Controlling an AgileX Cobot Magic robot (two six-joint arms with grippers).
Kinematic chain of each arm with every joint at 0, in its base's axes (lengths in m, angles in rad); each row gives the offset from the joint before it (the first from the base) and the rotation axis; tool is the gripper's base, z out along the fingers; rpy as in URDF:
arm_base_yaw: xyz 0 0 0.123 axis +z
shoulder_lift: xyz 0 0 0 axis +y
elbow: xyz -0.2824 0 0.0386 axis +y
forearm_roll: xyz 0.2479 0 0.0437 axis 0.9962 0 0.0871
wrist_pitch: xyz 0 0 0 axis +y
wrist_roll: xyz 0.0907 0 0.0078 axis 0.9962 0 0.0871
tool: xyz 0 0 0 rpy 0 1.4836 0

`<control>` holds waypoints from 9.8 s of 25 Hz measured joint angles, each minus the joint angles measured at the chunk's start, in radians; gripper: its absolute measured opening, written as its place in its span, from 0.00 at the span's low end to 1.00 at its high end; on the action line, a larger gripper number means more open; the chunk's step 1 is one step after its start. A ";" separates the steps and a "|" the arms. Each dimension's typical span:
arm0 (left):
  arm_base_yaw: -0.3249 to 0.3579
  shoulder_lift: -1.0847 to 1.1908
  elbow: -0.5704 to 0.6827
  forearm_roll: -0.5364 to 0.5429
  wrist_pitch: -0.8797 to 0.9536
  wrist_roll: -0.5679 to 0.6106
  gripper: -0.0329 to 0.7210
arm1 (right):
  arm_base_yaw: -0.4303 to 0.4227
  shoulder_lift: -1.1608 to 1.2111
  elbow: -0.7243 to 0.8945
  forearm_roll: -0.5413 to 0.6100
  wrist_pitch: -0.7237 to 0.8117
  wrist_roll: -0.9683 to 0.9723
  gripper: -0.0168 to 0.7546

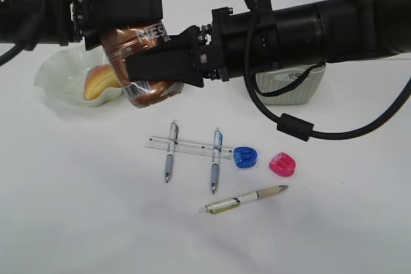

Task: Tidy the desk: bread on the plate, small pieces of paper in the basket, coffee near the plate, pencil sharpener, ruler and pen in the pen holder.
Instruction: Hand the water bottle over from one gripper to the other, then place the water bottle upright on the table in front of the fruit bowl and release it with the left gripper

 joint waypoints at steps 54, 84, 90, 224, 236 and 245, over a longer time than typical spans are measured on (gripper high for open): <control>0.005 0.009 0.000 0.050 0.005 -0.021 0.48 | 0.000 -0.004 -0.003 -0.103 -0.003 0.300 0.80; 0.083 0.009 0.000 0.137 0.019 -0.061 0.48 | -0.120 -0.008 -0.010 -0.437 0.034 0.524 0.76; 0.083 0.009 0.000 0.156 0.021 -0.067 0.48 | -0.193 -0.008 -0.010 -0.654 0.000 0.866 0.76; 0.118 0.295 0.294 1.727 -1.821 -1.404 0.48 | -0.293 -0.010 -0.373 -1.820 0.045 1.732 0.75; 0.118 0.425 0.251 1.733 -1.850 -1.404 0.48 | -0.293 -0.010 -0.373 -1.830 0.012 1.732 0.75; 0.118 0.481 0.239 1.735 -1.891 -1.404 0.48 | -0.293 -0.010 -0.373 -1.833 0.010 1.732 0.75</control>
